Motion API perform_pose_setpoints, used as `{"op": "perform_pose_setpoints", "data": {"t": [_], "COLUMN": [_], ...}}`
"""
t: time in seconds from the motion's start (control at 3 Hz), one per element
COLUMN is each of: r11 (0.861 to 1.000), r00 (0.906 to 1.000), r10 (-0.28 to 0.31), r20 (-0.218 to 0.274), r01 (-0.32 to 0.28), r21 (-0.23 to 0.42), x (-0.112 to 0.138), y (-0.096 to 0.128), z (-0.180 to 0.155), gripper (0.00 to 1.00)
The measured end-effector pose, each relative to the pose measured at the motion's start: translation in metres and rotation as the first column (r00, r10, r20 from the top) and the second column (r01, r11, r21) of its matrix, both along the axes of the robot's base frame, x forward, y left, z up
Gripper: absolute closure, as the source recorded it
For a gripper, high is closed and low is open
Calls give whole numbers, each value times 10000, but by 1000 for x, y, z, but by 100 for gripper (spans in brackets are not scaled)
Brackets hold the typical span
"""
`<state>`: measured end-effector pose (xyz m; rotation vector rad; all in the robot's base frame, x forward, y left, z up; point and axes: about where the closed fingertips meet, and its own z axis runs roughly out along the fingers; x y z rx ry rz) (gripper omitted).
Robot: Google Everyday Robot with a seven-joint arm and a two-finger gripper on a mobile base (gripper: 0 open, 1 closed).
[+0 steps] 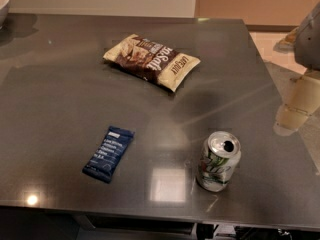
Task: Move brown chip bag near rxbar blueberry
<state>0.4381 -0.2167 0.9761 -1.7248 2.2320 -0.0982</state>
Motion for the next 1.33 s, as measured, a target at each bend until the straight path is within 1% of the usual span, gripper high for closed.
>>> {"op": "perform_pose_setpoints", "data": {"t": [0.33, 0.67, 1.0, 1.33], "r11": [10000, 9984, 9911, 9798], "r00": [10000, 9996, 9983, 9967], "r10": [63, 262, 541, 787], "r20": [-11, -71, -217, -215], "r01": [-63, -258, -511, -734], "r21": [43, 507, 1231, 1862], "x": [6, 29, 60, 95], "y": [3, 18, 42, 71], "z": [0, -5, -17, -30], "gripper": [0, 0, 0, 0]}}
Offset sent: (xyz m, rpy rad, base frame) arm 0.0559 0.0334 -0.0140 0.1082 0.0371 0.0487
